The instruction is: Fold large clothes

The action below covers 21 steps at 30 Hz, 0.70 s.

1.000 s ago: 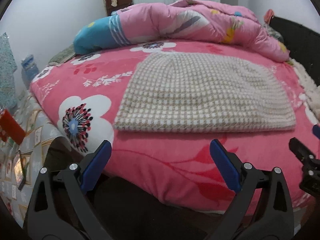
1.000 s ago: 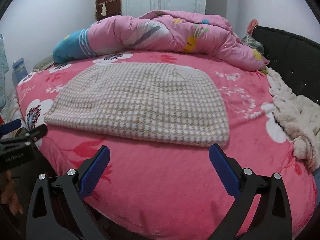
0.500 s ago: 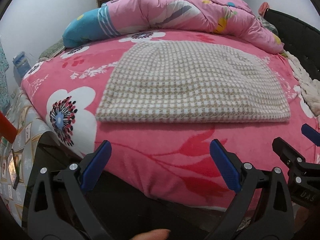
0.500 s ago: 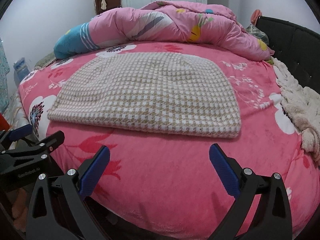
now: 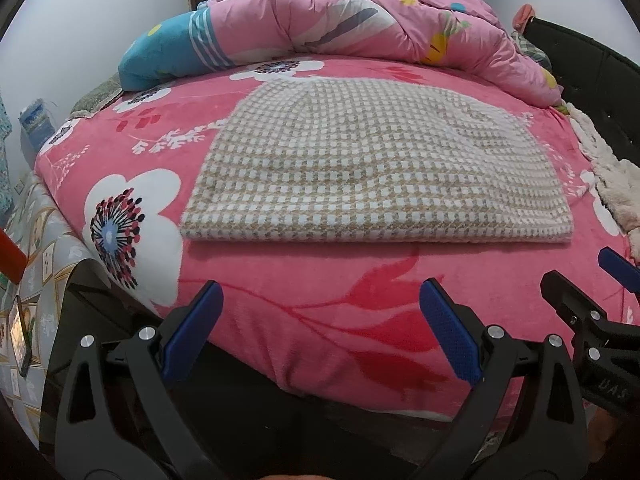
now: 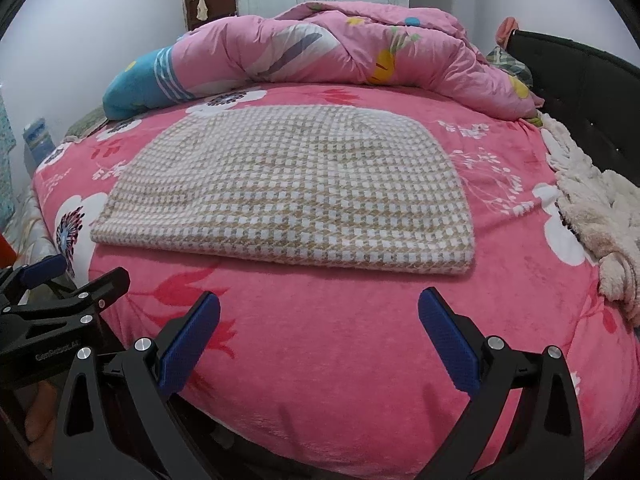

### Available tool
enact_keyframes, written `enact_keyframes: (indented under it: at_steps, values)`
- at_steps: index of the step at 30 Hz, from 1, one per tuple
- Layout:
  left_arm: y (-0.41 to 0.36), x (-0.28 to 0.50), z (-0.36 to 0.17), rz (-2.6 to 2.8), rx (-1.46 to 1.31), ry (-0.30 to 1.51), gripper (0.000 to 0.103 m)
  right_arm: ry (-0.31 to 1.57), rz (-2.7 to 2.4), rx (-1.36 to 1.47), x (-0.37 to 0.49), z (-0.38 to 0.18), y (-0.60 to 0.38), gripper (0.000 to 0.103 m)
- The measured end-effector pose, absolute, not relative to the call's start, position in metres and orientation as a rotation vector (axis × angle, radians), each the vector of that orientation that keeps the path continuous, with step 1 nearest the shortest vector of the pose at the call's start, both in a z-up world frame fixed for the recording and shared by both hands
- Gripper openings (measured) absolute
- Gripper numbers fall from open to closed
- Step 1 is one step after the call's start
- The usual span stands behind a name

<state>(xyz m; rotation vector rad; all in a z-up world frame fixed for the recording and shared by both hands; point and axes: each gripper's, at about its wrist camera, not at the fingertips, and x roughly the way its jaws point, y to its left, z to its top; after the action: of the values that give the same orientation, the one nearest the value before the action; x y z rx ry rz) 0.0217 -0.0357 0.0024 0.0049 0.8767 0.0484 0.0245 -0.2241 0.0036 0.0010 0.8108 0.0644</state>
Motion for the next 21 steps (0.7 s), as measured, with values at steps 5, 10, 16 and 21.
enact_keyframes:
  at_steps: [5,10,16,21]
  values:
    - [-0.0381,0.0217,0.0026,0.044,0.013,0.872,0.095,0.810,0.060,0.003,0.0238,0.0042,-0.2255,0.097]
    - [-0.0396,0.0208,0.0039,0.039,0.016,0.864,0.095,0.814,0.068,-0.005,0.0239,0.0046,-0.2241,0.097]
    - [-0.0398,0.0206,0.0042,0.034,0.019,0.860,0.095,0.817,0.073,-0.012,0.0235,0.0046,-0.2205,0.097]
    - [-0.0406,0.0204,0.0041,0.036,0.018,0.860,0.095,0.818,0.072,-0.016,0.0236,0.0054,-0.2191,0.097]
